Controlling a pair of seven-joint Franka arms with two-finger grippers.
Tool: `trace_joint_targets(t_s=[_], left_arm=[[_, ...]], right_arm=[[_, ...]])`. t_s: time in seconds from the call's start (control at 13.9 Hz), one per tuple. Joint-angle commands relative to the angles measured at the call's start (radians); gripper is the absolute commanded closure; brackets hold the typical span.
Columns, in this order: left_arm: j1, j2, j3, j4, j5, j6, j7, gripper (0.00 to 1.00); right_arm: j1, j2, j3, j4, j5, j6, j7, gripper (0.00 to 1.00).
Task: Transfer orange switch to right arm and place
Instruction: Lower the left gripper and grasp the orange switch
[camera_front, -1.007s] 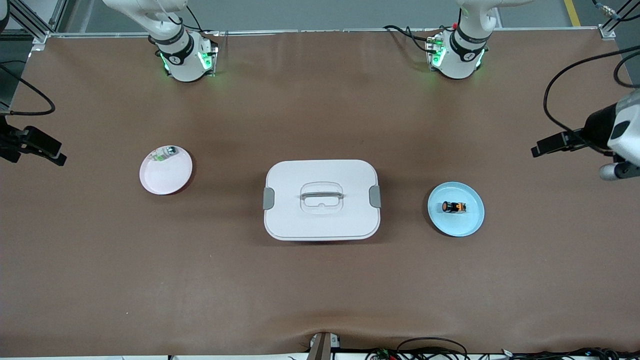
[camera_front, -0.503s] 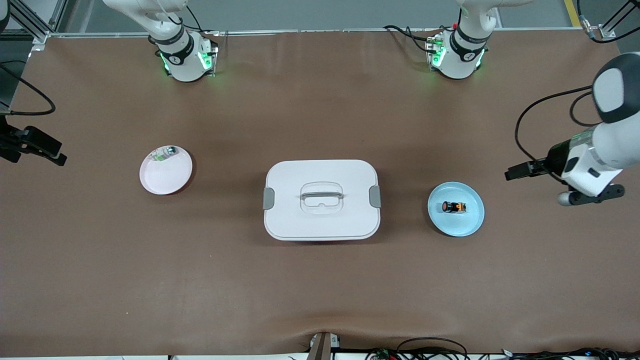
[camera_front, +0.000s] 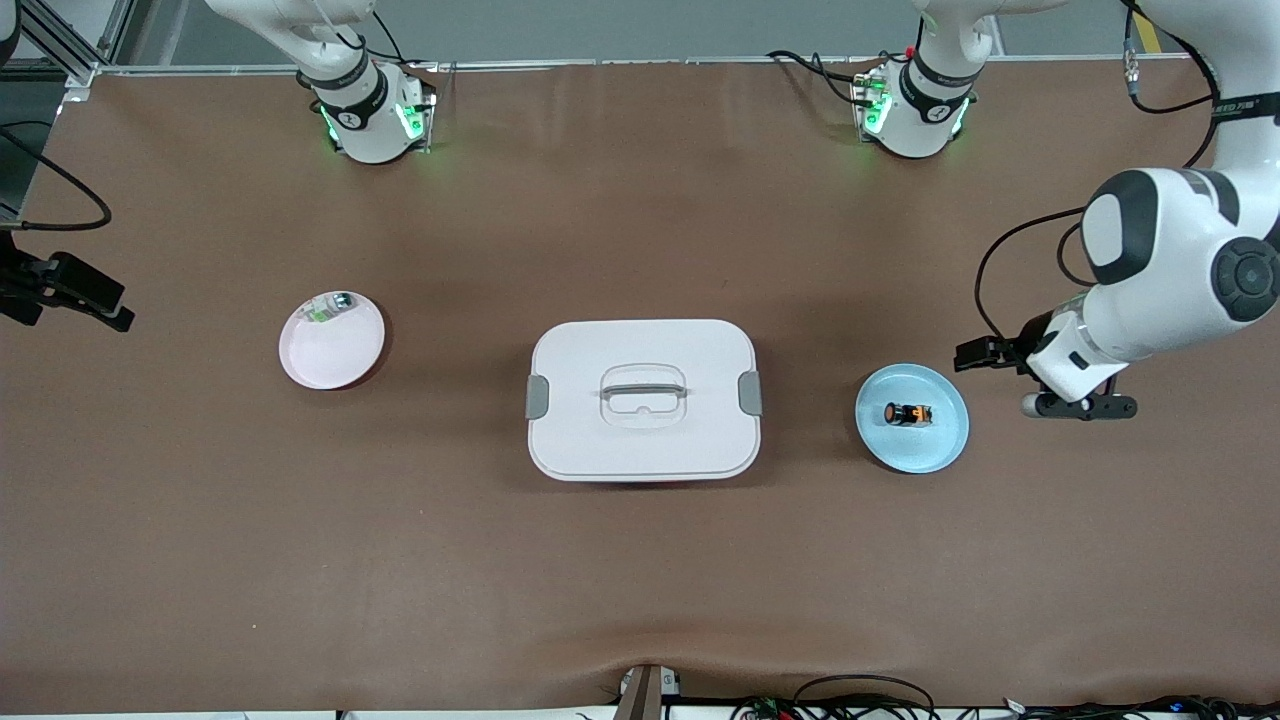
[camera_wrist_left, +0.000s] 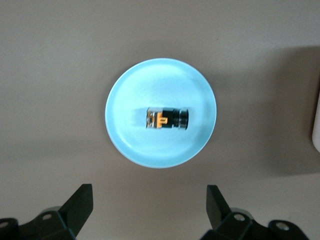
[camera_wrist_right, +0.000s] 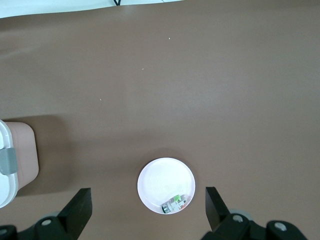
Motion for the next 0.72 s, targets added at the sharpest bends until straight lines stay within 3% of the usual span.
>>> trace_joint_targets(t_s=[0.0, 0.36, 0.65], left_arm=[[-0.002, 0.044, -0.019, -0.002, -0.017, 0.076, 0.031, 0.0], [-0.01, 0.146, -0.031, 0.004, -0.009, 0.157, 0.031, 0.0], [-0.034, 0.224, -0.031, 0.068, -0.003, 0.17, 0.026, 0.0]], right_arm=[[0.003, -0.014, -0.001, -0.011, 0.009, 0.004, 0.009, 0.0], [0.003, -0.014, -0.001, -0.011, 0.008, 0.004, 0.009, 0.0], [0.003, -0.015, -0.001, -0.011, 0.008, 0.003, 0.009, 0.0]])
